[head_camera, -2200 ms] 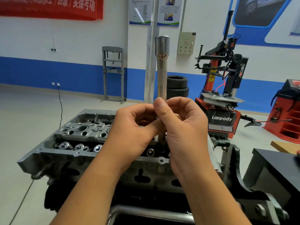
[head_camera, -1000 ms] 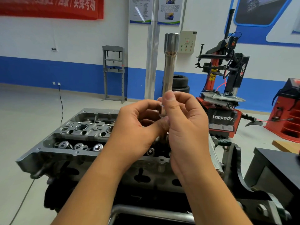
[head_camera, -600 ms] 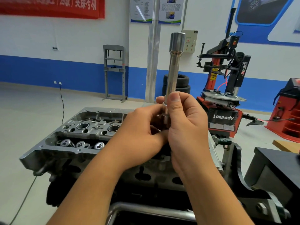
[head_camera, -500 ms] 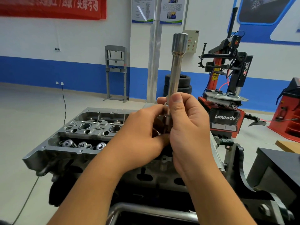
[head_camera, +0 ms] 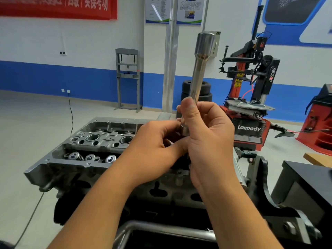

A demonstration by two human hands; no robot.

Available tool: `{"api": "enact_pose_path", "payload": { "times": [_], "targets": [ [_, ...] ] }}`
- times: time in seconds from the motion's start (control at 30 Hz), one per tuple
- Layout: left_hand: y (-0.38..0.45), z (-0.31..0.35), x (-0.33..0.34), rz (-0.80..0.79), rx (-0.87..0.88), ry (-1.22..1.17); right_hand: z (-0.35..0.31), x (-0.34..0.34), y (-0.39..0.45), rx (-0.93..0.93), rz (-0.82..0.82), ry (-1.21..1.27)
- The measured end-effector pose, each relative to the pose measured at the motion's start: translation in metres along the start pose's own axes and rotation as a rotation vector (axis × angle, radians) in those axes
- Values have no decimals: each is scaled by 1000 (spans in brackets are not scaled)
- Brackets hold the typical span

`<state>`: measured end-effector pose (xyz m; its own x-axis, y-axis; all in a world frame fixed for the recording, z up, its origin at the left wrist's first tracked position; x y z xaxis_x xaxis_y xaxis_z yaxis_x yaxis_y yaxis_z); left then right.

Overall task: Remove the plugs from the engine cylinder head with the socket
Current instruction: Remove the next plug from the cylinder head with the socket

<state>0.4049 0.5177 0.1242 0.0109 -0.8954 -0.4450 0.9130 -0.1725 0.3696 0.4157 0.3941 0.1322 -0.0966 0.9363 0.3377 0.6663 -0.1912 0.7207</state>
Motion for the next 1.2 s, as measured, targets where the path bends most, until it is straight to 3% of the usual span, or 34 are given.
{"api": "enact_pose_path", "payload": {
  "times": [0.1, 0.33, 0.43, 0.6, 0.87, 1.07, 1.2],
  "targets": [
    [-2, 1, -1, -45, 20, -51, -2, 1, -1, 3, -33, -7],
    [1, -4, 3, 220, -29, 11, -3, 1, 0, 57, -37, 17],
    [2, -6, 2, 182, -52, 5, -2, 1, -2, 2, -45, -39],
    [-4, -3, -4, -50, -12, -79, 0, 3, -1, -20, -68, -113],
    [-2, -3, 1, 157, -4, 15, -4, 3, -1, 61, -45, 16],
    [-3, -2, -1, -54, -13, 5, -2, 2, -2, 2, -63, -34],
    [-2, -3, 0, 20, 14, 18, -1, 4, -1, 15, -67, -37]
  ]
}}
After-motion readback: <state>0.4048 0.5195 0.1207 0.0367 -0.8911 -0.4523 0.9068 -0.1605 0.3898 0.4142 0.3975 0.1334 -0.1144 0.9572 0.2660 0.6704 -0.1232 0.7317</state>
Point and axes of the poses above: each hand's wrist, its own y-axis towards the middle knuckle, its own x-axis out of the palm, z = x × y, the point moved 1 cm from there along y, towards the middle knuckle, and after that the axes turned 11 degrees about -x, right-handed, at the moved point
